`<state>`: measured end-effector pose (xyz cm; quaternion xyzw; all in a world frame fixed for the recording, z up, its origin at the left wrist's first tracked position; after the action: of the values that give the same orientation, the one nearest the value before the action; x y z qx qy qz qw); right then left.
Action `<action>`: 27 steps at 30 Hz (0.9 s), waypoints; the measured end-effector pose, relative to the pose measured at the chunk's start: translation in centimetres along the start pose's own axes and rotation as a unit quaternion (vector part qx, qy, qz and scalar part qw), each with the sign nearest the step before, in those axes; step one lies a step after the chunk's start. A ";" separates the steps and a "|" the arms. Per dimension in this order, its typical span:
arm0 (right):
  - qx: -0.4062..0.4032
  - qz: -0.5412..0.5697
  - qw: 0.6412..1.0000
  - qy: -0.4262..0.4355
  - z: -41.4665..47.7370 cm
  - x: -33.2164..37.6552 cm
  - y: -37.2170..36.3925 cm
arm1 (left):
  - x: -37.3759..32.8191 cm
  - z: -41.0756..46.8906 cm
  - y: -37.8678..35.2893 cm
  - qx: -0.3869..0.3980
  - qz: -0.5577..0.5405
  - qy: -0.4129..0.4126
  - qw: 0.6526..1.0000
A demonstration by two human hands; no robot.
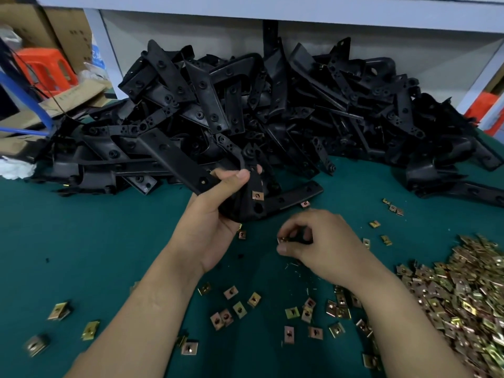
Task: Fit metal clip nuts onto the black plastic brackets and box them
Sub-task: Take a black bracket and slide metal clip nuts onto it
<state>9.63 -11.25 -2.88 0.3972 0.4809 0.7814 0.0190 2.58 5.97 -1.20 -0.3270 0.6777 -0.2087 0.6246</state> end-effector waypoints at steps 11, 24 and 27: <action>-0.043 0.111 0.993 0.004 0.1 0.3 0.2 | 0.1 -0.1 0.1 0.006 0.005 0.026 1.000; -0.120 -0.117 0.978 -0.122 0.4 -1.7 0.1 | 0.2 0.0 0.3 -0.015 0.014 0.032 0.999; -0.138 -0.106 0.979 -0.106 0.4 -1.7 0.1 | 0.1 0.0 0.2 -0.005 0.008 0.031 0.999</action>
<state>11.09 -11.68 -3.69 0.4180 0.4033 0.7874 0.2068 2.53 6.03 -1.37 -0.3182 0.7005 -0.2100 0.6032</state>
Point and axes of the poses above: each hand's wrist, its own z-axis towards the middle knuckle, its own y-axis out of the back of the hand, x = y × z, the point moved 2 cm from there along z, towards the middle knuckle, and after that the axes turned 14 degrees about y, right-handed, at the moved point
